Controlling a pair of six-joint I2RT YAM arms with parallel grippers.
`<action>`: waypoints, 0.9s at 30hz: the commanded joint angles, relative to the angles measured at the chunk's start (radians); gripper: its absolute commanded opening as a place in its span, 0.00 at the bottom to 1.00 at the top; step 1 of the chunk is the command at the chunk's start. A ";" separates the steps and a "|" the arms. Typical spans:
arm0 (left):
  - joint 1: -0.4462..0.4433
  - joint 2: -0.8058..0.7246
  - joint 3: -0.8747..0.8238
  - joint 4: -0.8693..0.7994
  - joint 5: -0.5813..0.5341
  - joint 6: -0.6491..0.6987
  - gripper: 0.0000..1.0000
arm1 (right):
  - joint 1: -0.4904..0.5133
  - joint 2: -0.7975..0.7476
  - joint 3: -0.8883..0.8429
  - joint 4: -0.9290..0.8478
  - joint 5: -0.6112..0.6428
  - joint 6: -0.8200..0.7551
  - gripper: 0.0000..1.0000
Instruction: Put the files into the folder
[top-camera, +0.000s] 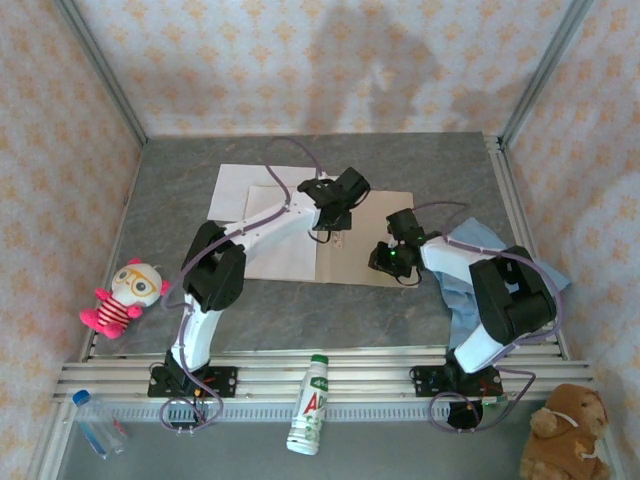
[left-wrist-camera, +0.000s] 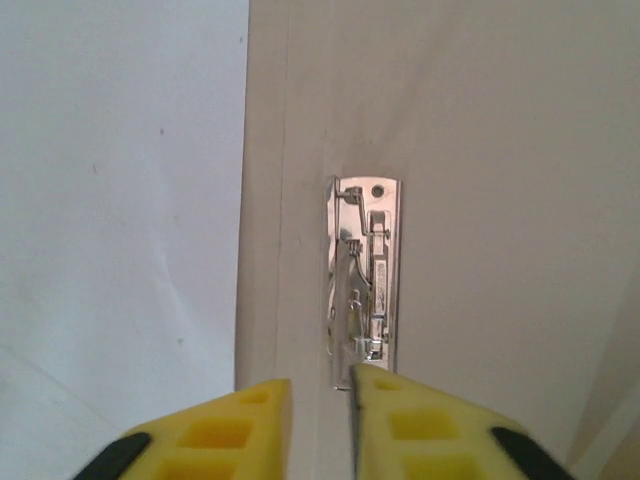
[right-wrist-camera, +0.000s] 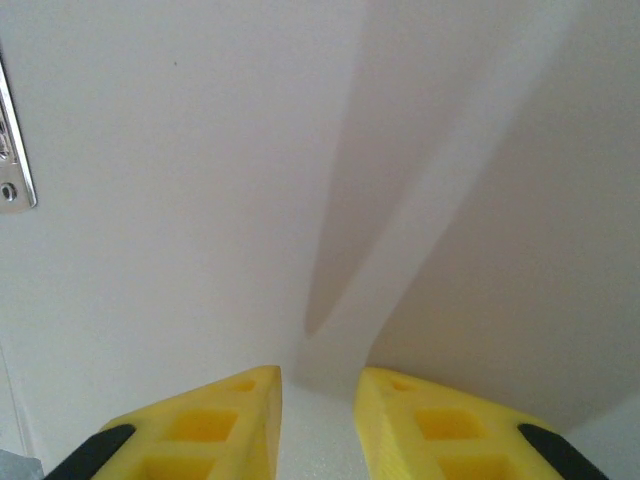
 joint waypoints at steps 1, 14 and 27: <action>0.008 -0.046 -0.036 -0.019 0.001 0.039 0.15 | 0.013 0.062 -0.032 -0.091 0.055 -0.018 0.29; 0.005 -0.033 -0.192 0.076 0.085 0.032 0.10 | 0.015 0.070 -0.025 -0.098 0.057 -0.020 0.29; 0.033 0.071 -0.057 0.064 0.028 0.062 0.10 | 0.017 0.069 -0.028 -0.099 0.058 -0.020 0.29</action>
